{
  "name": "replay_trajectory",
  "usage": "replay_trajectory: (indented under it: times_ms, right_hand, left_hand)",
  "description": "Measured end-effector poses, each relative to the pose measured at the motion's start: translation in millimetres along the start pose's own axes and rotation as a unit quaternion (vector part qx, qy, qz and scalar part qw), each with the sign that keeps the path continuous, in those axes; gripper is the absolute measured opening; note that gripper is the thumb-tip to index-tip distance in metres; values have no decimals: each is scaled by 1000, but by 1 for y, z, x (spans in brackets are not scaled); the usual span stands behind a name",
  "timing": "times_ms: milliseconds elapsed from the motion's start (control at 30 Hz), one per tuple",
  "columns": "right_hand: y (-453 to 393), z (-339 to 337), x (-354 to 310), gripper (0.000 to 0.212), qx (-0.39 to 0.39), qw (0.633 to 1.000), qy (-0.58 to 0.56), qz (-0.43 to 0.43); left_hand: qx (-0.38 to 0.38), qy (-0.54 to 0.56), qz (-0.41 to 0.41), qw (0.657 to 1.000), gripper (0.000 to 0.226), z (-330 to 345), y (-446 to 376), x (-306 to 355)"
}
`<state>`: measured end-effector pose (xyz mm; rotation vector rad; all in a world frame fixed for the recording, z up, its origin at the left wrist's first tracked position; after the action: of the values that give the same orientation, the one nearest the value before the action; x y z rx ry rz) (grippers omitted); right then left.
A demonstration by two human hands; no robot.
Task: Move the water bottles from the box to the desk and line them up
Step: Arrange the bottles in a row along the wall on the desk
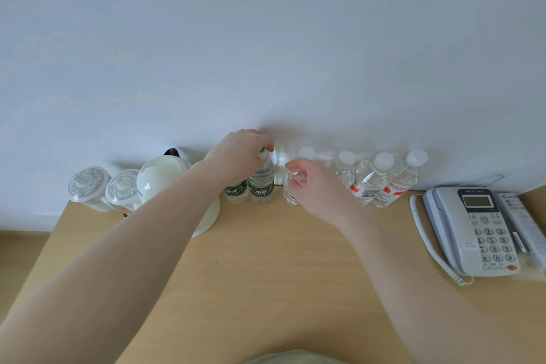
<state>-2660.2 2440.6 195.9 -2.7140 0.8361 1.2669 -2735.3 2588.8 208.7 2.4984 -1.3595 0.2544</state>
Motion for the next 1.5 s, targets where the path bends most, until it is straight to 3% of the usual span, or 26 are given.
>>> replay_trajectory:
  times_ms: [233,467,1000,1300,1500]
  right_hand:
    - [4,-11,16,30,24,1000,-12,11]
    - [12,-30,30,29,58,998,11,38]
    - [11,-36,44,30,67,997,3,44]
    - [7,-32,41,34,59,998,13,33]
    - [7,-32,43,32,62,997,21,34]
  left_hand:
    - [32,-7,44,999,36,-25,-3,31]
    - [7,50,80,996,41,-6,-11,61]
    - [-29,-19,73,997,40,17,-27,74]
    - [-38,2,42,998,49,20,-25,63]
    - [-28,1,58,998,43,20,-26,70]
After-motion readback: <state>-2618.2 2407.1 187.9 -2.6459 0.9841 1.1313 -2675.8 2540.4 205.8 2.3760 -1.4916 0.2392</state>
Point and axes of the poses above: each hand's wrist, its own y-axis away from the middle knuckle, its own z-axis out of the palm, x = y × z, the point moved 7 cm from there along -y, towards the middle knuckle, and after that the axes turned 1 degree about -z, right-handed, at the moved point
